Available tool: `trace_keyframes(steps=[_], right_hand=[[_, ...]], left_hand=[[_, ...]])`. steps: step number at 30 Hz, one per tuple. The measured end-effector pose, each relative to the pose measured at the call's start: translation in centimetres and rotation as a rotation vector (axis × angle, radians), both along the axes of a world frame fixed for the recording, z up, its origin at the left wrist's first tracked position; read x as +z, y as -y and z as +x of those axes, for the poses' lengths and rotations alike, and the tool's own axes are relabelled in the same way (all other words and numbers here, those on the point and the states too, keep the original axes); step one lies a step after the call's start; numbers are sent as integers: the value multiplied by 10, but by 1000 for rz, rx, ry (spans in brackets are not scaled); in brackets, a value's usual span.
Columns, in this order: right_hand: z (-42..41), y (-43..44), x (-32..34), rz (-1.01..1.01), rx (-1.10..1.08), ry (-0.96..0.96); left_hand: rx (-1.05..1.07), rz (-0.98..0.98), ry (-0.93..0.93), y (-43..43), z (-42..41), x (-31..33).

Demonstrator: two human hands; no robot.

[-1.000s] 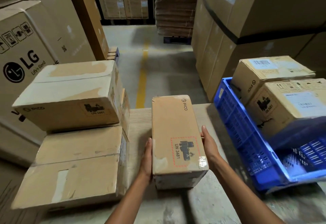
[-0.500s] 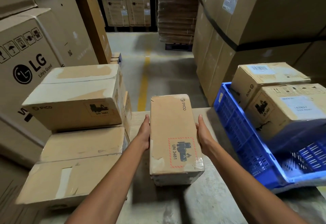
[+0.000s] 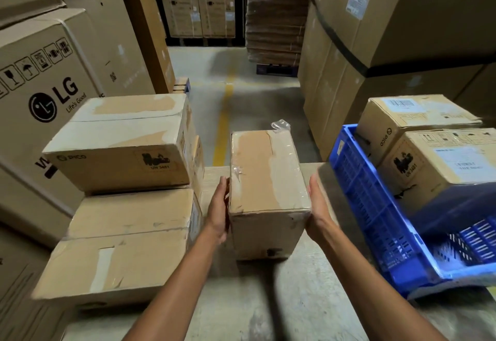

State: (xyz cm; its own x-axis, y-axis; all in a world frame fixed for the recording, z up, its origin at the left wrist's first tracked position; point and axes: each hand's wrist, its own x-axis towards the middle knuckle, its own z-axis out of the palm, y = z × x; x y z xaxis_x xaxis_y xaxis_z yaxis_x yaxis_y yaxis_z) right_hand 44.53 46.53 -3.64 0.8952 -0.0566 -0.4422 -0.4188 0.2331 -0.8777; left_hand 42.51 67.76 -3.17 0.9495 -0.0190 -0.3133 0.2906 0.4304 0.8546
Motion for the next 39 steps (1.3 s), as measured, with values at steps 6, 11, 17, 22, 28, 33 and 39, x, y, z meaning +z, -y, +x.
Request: trace_keyframes(steps=[6,11,17,22,28,33,39], right_hand=[[-8,-1,18,-113,-19,130],[-20,-4,51,-743,-18,690],[-31,-14,24,-1335,340,932],[-27,-14,33,-1462,404,943],[9,-27,62,-1603,492,769],[14,-32,58,-1516,543,812],[43,-35,67,-1611,518,713]], left_hand=[[176,194,112,3,-7,3],[324,1027,745,6,-13,36],[-28,1539,795,22,-21,14],[-155,1722,703,28,-19,37],[-233,1761,646,31,22,63],[-330,1693,536,27,37,52],[-208,1751,635,27,58,64]])
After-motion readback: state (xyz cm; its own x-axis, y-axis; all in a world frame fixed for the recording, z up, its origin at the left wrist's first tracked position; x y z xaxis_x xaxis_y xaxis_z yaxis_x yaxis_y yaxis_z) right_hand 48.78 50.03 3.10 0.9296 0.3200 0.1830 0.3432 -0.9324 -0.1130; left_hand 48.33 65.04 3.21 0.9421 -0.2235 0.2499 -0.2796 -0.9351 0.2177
